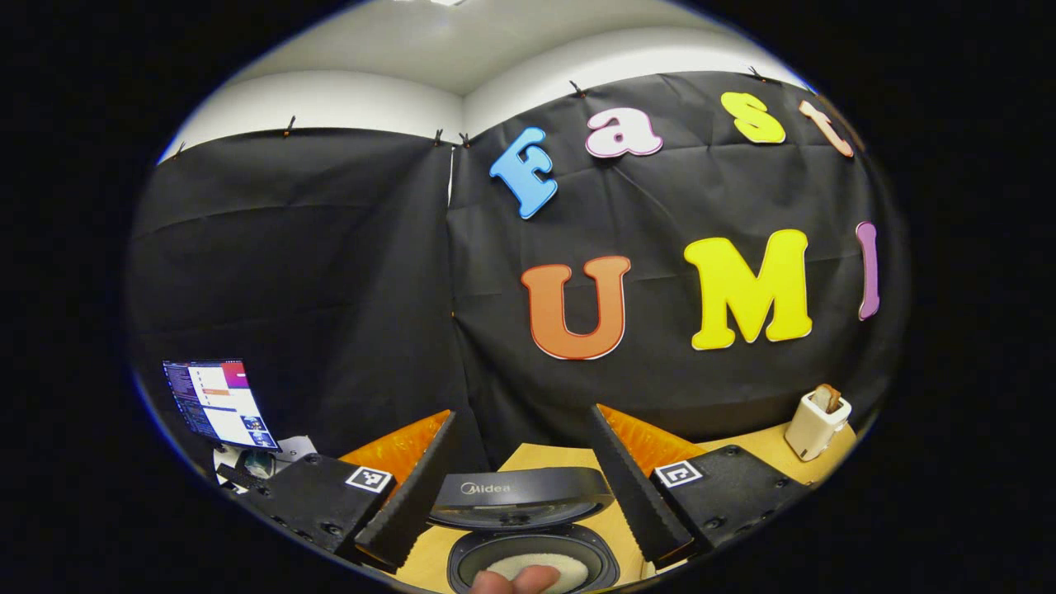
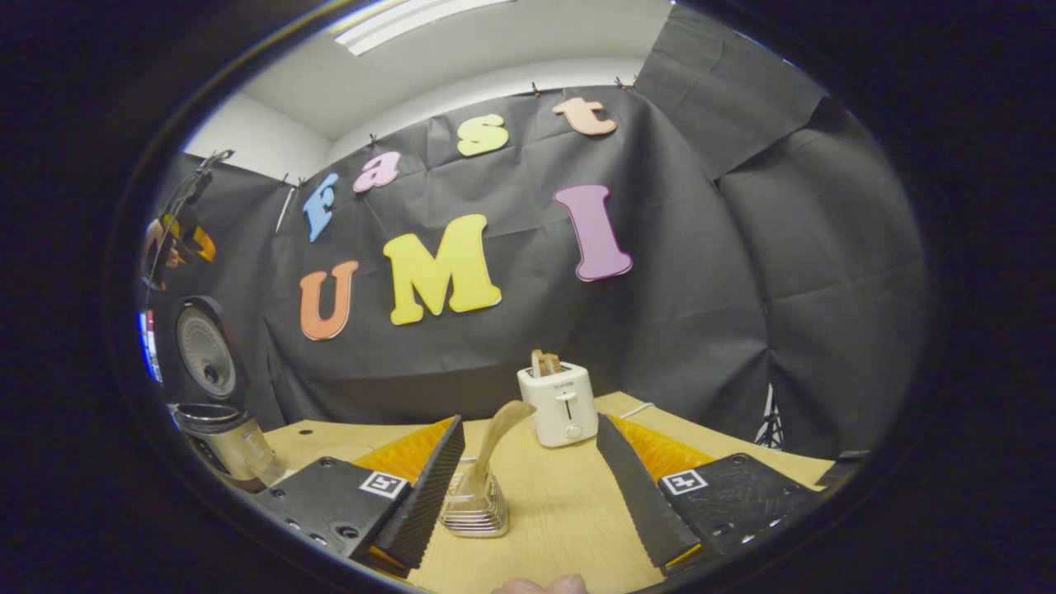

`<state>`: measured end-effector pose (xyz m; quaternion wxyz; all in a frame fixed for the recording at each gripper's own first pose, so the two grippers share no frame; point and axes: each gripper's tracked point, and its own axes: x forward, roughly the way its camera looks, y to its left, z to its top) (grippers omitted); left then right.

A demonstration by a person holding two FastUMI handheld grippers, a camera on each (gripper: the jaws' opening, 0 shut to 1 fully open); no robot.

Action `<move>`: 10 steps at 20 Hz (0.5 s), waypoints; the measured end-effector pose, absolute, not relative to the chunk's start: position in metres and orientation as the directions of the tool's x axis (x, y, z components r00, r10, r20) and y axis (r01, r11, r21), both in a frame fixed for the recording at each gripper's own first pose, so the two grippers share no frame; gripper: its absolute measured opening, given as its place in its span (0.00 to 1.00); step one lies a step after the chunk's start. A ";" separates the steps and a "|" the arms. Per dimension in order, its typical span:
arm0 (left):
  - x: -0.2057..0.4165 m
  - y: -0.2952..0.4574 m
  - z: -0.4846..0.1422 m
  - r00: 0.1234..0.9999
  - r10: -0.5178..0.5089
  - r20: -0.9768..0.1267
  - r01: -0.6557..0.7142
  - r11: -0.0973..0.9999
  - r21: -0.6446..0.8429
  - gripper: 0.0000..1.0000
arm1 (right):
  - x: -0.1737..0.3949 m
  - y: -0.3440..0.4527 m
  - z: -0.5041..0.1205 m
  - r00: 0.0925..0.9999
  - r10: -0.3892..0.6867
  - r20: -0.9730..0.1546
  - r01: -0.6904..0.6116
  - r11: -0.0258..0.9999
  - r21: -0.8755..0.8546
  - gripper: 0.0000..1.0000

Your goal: Close the left gripper, press the button to open the rice cooker; take a wooden spoon from the chopstick holder with the right hand, scoop a spoonful of rice and pour it into the rice cooker, then put the wooden spoon back into the chopstick holder.

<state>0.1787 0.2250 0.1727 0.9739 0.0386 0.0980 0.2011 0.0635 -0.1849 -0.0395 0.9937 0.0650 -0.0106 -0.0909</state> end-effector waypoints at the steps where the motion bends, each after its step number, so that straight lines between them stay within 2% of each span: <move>1: 0.182 0.229 0.163 0.890 0.402 -0.213 -0.386 0.915 0.114 0.99 | 0.063 -0.186 -0.038 0.983 -0.183 0.013 0.180 0.975 0.130 0.91; 2: 0.185 0.233 0.157 0.882 0.408 -0.235 -0.393 0.913 0.112 0.99 | 0.061 -0.186 -0.039 0.983 -0.184 0.016 0.180 0.975 0.126 0.91; 3: 0.190 0.237 0.154 0.878 0.408 -0.251 -0.394 0.913 0.104 0.99 | 0.061 -0.185 -0.039 0.983 -0.182 0.016 0.178 0.976 0.127 0.96; 4: 0.191 0.238 0.152 0.875 0.407 -0.263 -0.399 0.913 0.086 0.99 | 0.061 -0.183 -0.041 0.984 -0.175 0.010 0.172 0.975 0.137 0.91; 5: 0.194 0.240 0.152 0.875 0.406 -0.265 -0.401 0.913 0.076 0.99 | 0.062 -0.178 -0.044 0.987 -0.162 -0.003 0.160 0.975 0.152 0.95; 6: 0.197 0.240 0.149 0.874 0.400 -0.274 -0.397 0.915 0.070 0.99 | 0.065 -0.173 -0.051 0.989 -0.150 -0.020 0.151 0.975 0.162 0.91; 7: 0.199 0.240 0.145 0.871 0.397 -0.288 -0.395 0.916 0.068 0.99 | 0.064 -0.169 -0.054 0.990 -0.136 -0.034 0.140 0.976 0.168 0.95; 8: 0.201 0.242 0.141 0.862 0.407 -0.302 -0.404 0.912 0.075 1.00 | 0.064 -0.165 -0.057 0.991 -0.126 -0.041 0.132 0.977 0.168 0.91; 10: 0.200 0.249 0.136 0.850 0.421 -0.316 -0.417 0.905 0.085 1.00 | 0.063 -0.160 -0.057 0.992 -0.119 -0.044 0.125 0.979 0.158 0.91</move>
